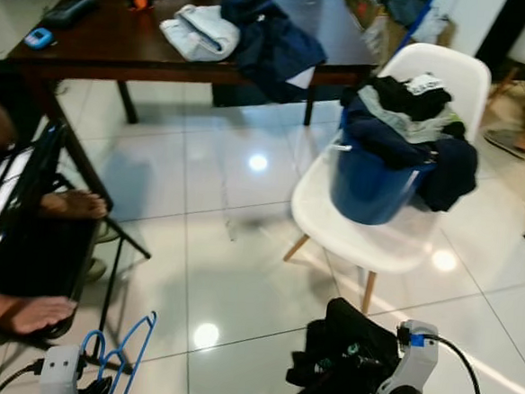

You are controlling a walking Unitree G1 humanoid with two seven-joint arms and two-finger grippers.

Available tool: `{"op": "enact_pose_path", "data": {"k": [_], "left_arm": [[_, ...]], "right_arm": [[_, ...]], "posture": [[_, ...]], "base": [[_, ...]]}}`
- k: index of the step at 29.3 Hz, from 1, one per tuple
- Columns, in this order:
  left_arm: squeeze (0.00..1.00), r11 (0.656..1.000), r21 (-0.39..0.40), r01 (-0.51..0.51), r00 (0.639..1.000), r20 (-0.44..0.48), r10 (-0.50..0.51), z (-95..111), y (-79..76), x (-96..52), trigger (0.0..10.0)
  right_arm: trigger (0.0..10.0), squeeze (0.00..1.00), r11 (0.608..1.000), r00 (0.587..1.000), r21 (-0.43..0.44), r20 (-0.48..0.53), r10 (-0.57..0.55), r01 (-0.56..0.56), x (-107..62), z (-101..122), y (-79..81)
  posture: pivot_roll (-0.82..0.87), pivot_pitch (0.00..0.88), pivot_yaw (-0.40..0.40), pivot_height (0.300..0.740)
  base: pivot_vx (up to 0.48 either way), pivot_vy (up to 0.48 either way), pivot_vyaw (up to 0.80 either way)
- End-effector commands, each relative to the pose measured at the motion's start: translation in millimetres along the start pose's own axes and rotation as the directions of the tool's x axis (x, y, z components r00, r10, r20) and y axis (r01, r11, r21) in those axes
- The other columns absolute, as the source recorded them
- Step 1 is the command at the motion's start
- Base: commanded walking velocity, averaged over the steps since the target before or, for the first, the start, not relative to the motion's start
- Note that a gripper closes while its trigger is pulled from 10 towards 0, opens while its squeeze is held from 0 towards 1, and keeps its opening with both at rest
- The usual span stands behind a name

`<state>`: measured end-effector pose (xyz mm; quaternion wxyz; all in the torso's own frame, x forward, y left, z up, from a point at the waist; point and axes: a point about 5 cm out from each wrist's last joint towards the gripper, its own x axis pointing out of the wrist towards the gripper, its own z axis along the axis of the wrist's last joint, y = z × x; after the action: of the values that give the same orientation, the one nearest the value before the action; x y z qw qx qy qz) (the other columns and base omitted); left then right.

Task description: Hang hanger

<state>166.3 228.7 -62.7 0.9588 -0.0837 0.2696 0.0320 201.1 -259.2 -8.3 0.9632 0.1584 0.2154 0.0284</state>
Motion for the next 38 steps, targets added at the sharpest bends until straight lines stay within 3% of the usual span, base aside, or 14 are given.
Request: {"op": "enact_pose_path", "data": {"k": [1, 21, 32, 38], "left_arm": [[0.0, 1.0, -0.002, -0.007, 0.999, -0.036, 0.007, -8.5, 3.4, -5.5, 10.0], [0.0, 1.0, 0.001, -0.004, 0.999, -0.04, 0.004, -8.6, 3.5, -5.3, 10.0], [0.0, 1.0, 0.002, -0.002, 0.999, -0.045, 0.002, -9.6, 3.9, -6.0, 10.0], [0.0, 1.0, 0.004, -0.001, 0.999, -0.044, 0.001, -9.5, 4.5, -6.2, 10.0]], "right_arm": [[10.0, 0.0, 1.0, 1.0, 0.016, 0.016, 0.007, -0.008, 2.8, 1.3, 3.5], [10.0, 0.0, 1.0, 1.0, -0.008, -0.005, 0.016, -0.016, 3.7, -1.3, 3.0], [10.0, 0.0, 1.0, 1.0, -0.01, -0.006, 0.018, -0.018, 2.9, -3.4, 3.2], [10.0, 0.0, 1.0, 1.0, -0.006, -0.001, 0.019, -0.019, 2.9, -3.1, 3.4]], "posture": [[0.02, 0.189, -0.025, 0.74], [0.03, 0.176, -0.025, 0.74], [0.03, 0.167, -0.024, 0.74], [0.03, 0.171, -0.023, 0.74]], "base": [[0.405, 0.0, 0.0], [0.409, 0.0, 0.0], [0.409, 0.0, 0.76], [0.407, 0.0, 0.0]]}}
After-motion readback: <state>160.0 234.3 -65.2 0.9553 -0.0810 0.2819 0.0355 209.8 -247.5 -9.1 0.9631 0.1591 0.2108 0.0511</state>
